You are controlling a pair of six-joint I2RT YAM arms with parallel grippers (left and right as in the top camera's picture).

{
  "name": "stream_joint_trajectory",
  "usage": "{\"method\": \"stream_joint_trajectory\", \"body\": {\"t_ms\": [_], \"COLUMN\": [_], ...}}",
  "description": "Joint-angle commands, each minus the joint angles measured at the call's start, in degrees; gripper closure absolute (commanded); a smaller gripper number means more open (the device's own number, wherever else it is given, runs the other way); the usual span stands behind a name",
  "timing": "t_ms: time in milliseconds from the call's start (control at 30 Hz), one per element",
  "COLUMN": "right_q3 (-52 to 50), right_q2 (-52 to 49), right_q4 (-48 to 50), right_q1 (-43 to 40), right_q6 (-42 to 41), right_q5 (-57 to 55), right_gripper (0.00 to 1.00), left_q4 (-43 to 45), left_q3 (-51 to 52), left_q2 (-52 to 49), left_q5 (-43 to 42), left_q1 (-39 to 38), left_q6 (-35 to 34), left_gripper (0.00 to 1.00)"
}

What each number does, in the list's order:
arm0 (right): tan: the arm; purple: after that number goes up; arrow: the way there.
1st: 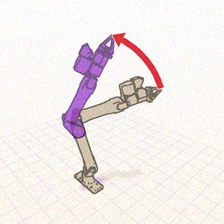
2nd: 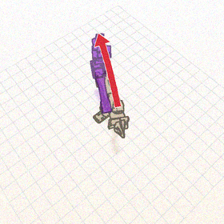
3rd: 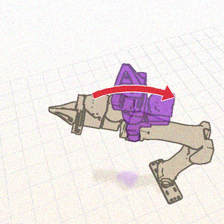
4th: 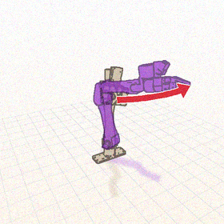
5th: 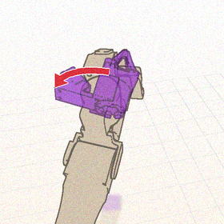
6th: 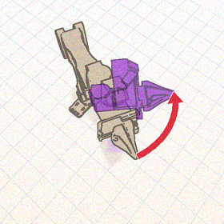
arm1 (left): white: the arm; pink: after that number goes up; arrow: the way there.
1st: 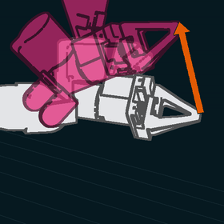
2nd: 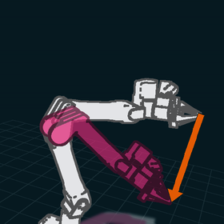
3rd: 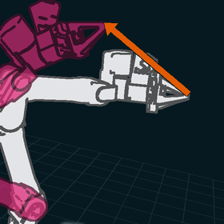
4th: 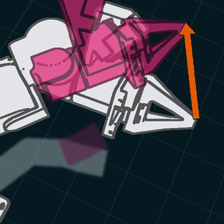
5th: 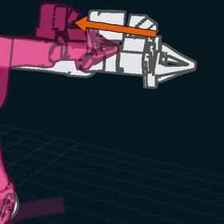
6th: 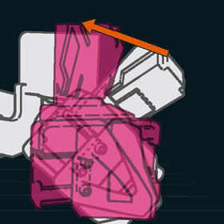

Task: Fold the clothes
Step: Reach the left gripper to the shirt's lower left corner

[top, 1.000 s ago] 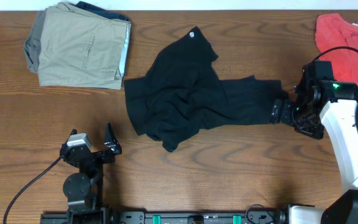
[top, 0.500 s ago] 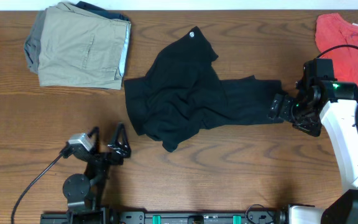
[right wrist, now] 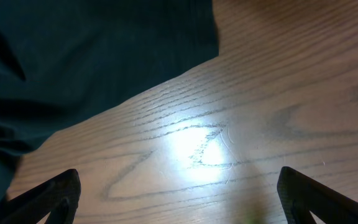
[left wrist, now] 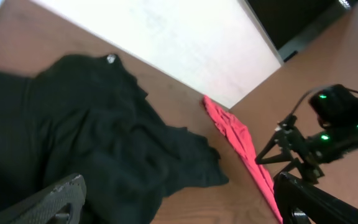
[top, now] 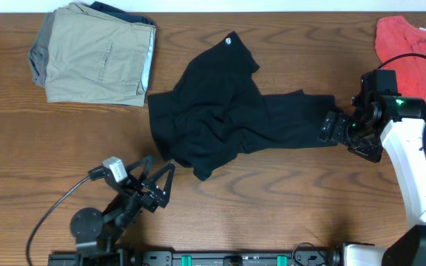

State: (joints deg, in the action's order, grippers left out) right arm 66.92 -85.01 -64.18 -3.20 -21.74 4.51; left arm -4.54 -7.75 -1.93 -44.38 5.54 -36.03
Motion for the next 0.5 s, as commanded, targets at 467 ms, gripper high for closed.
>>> {"method": "stream_joint_trajectory", "body": {"t_ms": [467], "right_q3": [-0.33], "right_q2": [0.02], "right_q4": [0.13], "right_q1": [-0.50], "right_q6": [-0.72], "right_q5": [0.22], "right_gripper": [0.01], "left_q4": [-22.86], "left_q3": [-39.30], "left_q2": [-25.66], "left_q5": [7.02], "left_q1": [0.13], "left_q6": [22.18], "left_gripper": [0.02]}}
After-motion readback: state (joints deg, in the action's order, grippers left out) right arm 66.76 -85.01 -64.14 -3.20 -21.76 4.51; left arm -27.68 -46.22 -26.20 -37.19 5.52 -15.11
